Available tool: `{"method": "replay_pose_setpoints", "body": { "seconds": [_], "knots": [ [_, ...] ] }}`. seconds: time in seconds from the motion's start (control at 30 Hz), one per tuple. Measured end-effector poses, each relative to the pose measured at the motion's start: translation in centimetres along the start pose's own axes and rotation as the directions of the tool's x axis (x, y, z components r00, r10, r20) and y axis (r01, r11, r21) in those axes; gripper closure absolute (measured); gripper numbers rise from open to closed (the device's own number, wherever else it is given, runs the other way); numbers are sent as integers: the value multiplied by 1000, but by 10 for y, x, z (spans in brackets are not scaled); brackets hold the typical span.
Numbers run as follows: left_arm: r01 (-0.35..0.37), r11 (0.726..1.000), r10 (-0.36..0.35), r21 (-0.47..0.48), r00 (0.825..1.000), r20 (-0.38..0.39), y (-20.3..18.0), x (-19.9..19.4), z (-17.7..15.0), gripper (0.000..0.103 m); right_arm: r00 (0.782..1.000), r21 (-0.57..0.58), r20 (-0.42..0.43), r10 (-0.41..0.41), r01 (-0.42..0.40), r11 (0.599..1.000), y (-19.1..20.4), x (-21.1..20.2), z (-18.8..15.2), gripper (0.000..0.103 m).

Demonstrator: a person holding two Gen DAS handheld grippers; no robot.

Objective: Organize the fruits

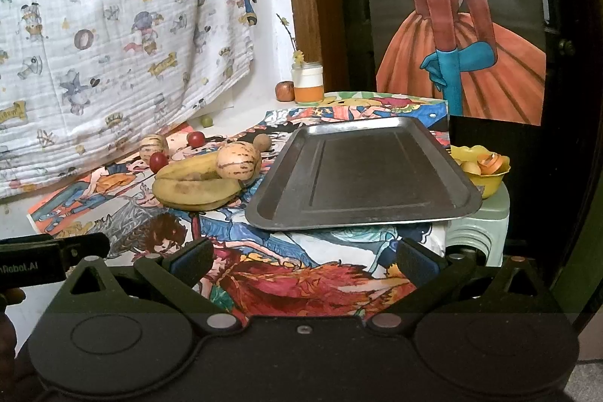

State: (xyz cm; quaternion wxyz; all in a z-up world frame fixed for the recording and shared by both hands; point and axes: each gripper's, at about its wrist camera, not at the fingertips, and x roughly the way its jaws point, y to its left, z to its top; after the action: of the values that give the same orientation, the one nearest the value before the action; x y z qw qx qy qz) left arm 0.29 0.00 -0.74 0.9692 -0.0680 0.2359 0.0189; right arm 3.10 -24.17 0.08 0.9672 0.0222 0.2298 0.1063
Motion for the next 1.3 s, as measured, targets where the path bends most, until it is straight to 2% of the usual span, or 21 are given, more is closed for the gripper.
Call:
{"method": "replay_pose_setpoints", "body": {
  "seconds": [0.17, 0.33, 0.63, 0.77, 1.07, 1.2, 1.3],
  "knots": [
    [-8, 1000, 8, -8, 1000, -13, 4, 3, 5, 0, 1000, -43, -15, 13, -13, 999, 2, 5, 10, 0],
    [-16, 1000, 15, -24, 999, -36, 10, 11, 14, 0, 997, -72, -27, 71, -73, 995, 4, 13, 24, 0],
    [-18, 998, 14, -60, 997, -72, 27, 29, 30, 0, 988, -188, -57, 145, -153, 970, 10, 30, 51, 0],
    [-14, 996, 7, -83, 997, -80, 36, 39, 39, 0, 986, -211, -66, 155, -166, 963, 6, 43, 69, 0],
    [5, 997, -12, -75, 996, -92, 36, 63, 57, 0, 984, -214, -88, 158, -173, 961, -6, 77, 90, 0],
    [49, 998, -53, -49, 994, -95, 30, 68, 56, 0, 973, -189, -124, 195, -216, 958, -10, 96, 96, 1],
    [90, 996, -90, -6, 992, -86, 22, 71, 55, 0, 957, -144, -162, 242, -266, 953, -13, 110, 99, 1]
  ]
}}
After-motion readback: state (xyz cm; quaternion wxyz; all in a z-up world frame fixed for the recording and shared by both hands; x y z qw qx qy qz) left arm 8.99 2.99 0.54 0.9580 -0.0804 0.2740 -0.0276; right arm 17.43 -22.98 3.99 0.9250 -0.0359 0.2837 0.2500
